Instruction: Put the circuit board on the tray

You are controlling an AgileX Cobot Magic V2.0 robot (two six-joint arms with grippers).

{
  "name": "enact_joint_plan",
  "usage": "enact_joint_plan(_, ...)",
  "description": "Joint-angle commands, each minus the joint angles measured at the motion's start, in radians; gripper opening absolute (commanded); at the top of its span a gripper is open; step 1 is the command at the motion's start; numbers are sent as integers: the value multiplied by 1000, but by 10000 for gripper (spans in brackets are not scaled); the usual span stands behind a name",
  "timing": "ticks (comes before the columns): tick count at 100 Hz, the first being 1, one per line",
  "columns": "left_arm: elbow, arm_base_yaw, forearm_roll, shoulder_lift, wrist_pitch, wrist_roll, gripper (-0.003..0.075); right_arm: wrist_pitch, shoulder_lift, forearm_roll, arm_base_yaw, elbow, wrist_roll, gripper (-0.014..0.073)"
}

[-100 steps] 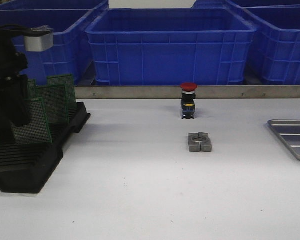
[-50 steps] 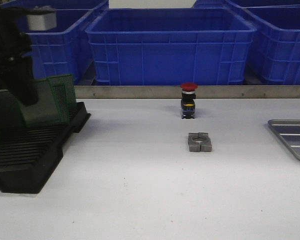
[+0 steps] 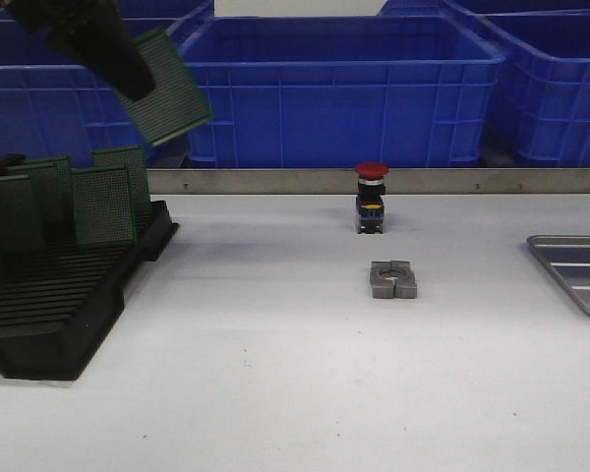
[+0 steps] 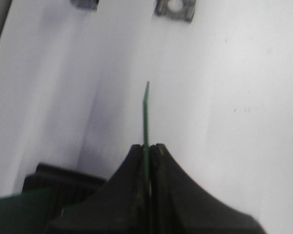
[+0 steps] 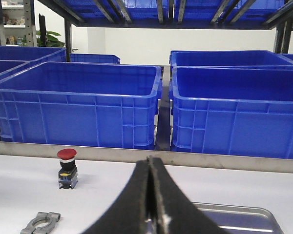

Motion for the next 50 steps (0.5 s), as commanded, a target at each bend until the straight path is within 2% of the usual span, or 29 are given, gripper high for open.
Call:
enact_joint_plan(1, -33, -57, -97, -81, 59, -17, -18, -84, -23, -13, 1, -13, -4, -69)
enact_joint_plan(29, -33, -257, -123, -82, 59, -17, -18, -84, -23, -13, 1, -13, -4, -69)
enact_joint_plan(50, -33, -342, -127, -62, 59, -17, -18, -86, -23, -13, 1, -13, -4, -69)
